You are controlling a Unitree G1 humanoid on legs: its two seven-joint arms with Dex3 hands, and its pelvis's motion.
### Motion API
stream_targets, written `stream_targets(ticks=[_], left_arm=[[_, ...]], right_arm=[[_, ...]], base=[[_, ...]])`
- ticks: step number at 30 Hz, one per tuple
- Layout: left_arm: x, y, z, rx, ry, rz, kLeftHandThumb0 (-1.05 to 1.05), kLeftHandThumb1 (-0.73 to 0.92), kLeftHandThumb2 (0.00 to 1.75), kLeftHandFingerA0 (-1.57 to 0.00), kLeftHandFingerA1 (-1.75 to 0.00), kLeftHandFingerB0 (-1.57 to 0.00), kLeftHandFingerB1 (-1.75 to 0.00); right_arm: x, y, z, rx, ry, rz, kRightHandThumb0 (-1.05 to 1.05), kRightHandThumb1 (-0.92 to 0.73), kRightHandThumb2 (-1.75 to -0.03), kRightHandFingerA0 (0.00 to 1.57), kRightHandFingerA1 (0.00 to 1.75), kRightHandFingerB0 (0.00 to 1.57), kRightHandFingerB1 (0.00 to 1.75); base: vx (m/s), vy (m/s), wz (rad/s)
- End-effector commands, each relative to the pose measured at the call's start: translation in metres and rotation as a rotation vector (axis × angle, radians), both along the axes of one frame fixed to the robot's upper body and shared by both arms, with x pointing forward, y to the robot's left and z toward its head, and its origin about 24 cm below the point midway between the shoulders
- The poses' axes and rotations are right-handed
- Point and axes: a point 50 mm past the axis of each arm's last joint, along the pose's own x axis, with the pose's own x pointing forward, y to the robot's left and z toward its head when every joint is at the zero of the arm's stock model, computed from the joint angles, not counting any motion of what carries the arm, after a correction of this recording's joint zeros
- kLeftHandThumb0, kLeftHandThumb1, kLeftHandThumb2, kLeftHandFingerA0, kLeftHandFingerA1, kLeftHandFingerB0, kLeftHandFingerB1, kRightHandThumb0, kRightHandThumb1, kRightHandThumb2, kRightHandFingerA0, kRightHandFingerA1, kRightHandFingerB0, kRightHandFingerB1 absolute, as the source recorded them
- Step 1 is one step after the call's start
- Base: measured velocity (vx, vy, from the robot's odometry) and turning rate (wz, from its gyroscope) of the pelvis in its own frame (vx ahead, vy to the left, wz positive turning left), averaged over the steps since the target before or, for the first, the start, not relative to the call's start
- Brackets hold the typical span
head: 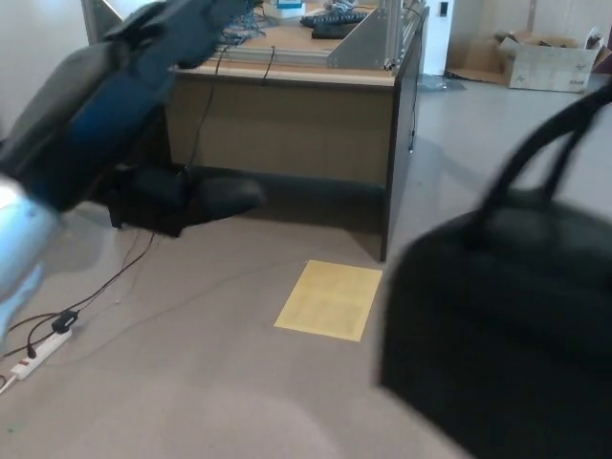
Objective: A person hands over a black lunchbag to the robot and the robot uses its left hand to grab the strips of the lunchbag, the gives it back to the person.
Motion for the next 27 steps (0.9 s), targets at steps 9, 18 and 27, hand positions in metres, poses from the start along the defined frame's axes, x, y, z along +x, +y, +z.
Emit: stream_targets(ticks=[9,18,27], left_arm=[[0.005,-0.075,-0.002,0.087,0.051,-0.055,-0.76,0.47,0.83,-0.01,-0.06,-0.05,-0.12],[0.001,-0.097,-0.016,0.139,0.070,-0.049,-0.79,0.49,0.85,0.00,-0.04,-0.01,-0.07],[0.009,-0.112,-0.025,0.192,0.028,0.011,-0.61,0.41,0.77,-0.04,-0.37,-0.03,-0.20]], right_arm=[[-0.004,-0.006,0.001,-0.026,-0.023,0.004,-0.56,-0.73,-0.62,0.49,0.43,0.44,0.39],[0.001,-0.006,0.005,-0.049,-0.043,0.029,-0.56,-0.61,-0.99,0.49,0.60,0.33,0.51],[0.003,-0.004,0.006,-0.052,-0.050,0.035,-0.55,-0.61,-0.98,0.48,0.60,0.33,0.52]], base=[[0.00,0.000,0.00],[0.00,0.000,0.00],[0.00,0.000,0.00]])
